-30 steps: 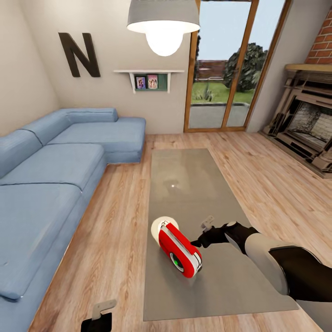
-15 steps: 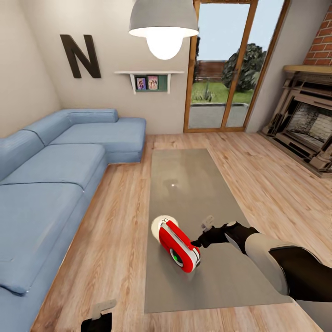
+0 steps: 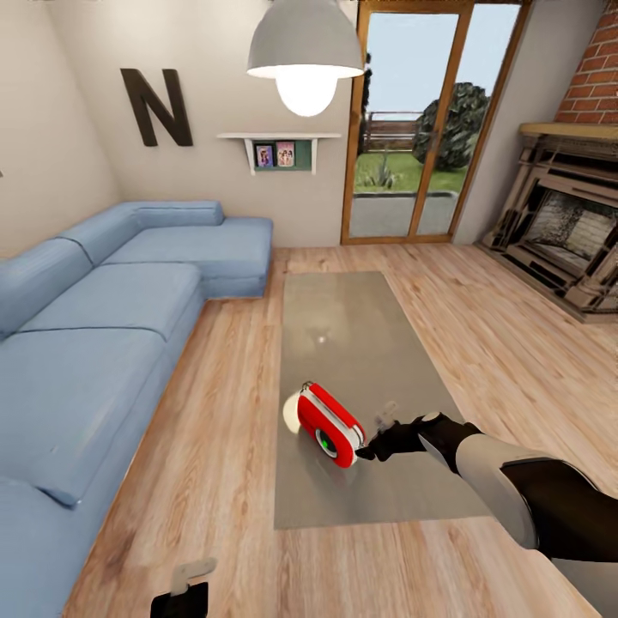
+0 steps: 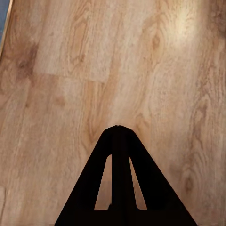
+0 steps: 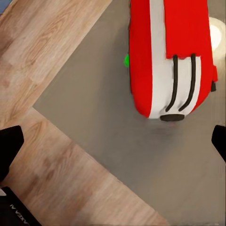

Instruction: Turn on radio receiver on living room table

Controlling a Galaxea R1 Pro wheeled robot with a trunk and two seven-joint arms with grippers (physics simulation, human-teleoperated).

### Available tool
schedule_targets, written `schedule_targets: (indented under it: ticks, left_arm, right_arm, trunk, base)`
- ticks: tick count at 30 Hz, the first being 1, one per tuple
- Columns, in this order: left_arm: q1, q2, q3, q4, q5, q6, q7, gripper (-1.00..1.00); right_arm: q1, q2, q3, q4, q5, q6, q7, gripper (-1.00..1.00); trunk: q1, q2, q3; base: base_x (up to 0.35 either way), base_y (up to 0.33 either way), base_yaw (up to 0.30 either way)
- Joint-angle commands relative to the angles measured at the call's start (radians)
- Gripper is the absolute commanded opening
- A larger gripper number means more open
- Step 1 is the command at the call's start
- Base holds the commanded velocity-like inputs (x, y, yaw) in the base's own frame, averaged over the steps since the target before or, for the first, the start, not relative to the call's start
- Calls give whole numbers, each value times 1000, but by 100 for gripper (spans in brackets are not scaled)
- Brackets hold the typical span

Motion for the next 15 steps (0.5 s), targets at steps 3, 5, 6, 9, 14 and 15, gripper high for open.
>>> schedule_targets:
  ticks: [3, 5, 6, 9, 14, 15]
  left_arm:
    - [0, 0, 0, 0, 0, 0, 0, -100]
    - [0, 0, 0, 0, 0, 0, 0, -100]
    - [0, 0, 0, 0, 0, 0, 0, -100]
    - [0, 0, 0, 1, 0, 0, 0, -100]
    - [0, 0, 0, 0, 1, 0, -1, -100]
    - [0, 0, 0, 0, 2, 0, -1, -100]
  right_arm:
    - [0, 0, 0, 0, 0, 0, -5, 100]
    - [0, 0, 0, 0, 0, 0, -16, 100]
    - [0, 1, 0, 0, 0, 0, -24, 100]
    - [0, 1, 0, 0, 1, 0, -39, 100]
    - [0, 1, 0, 0, 1, 0, -45, 100]
    - [1, 1, 0, 0, 1, 1, -46, 100]
  trunk:
    - [-12, 21, 9]
    - [-19, 35, 16]
    - [-23, 42, 19]
    - [-35, 63, 28]
    - [-54, 98, 44]
    - [-54, 98, 44]
  base:
    - [-335, 0, 0]
    - [-335, 0, 0]
    - [-335, 0, 0]
    - [-335, 0, 0]
    - [-175, 0, 0]
    - [-55, 0, 0]
